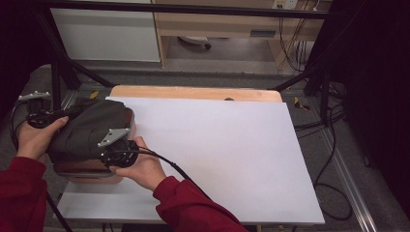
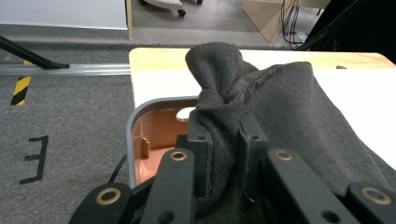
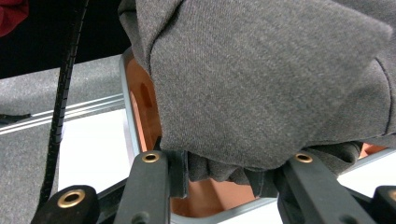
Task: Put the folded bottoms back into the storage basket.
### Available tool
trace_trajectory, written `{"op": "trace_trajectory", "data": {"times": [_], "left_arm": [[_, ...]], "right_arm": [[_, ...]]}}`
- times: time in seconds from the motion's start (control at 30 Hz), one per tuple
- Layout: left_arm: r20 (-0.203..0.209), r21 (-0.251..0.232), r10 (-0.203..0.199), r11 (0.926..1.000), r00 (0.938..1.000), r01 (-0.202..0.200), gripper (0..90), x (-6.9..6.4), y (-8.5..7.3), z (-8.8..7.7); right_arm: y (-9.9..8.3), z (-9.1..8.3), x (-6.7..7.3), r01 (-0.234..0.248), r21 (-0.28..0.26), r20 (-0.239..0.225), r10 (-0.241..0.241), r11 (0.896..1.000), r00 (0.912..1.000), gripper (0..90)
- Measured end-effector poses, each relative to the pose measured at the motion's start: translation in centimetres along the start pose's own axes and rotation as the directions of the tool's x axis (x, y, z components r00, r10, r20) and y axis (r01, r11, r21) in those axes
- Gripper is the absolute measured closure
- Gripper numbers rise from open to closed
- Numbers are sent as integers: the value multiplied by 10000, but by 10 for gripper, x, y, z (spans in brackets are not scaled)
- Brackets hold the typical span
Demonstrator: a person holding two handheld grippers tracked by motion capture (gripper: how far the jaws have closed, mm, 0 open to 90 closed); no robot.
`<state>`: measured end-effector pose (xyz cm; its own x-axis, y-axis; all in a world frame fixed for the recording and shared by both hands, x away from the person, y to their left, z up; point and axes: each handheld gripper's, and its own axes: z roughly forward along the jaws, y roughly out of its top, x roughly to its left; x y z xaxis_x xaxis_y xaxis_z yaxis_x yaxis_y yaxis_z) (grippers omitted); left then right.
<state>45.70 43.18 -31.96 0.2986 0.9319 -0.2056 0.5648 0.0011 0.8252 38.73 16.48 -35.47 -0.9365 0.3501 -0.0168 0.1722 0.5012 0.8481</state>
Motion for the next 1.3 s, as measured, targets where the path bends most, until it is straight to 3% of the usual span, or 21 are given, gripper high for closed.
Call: {"op": "trace_trajectory", "data": {"times": [1.3], "left_arm": [[-36,411,-67,9991,10000,69,783,7,-11,5]], "right_arm": [[-4,9,4,-113,359,-268,122,9993,9996,650]]}}
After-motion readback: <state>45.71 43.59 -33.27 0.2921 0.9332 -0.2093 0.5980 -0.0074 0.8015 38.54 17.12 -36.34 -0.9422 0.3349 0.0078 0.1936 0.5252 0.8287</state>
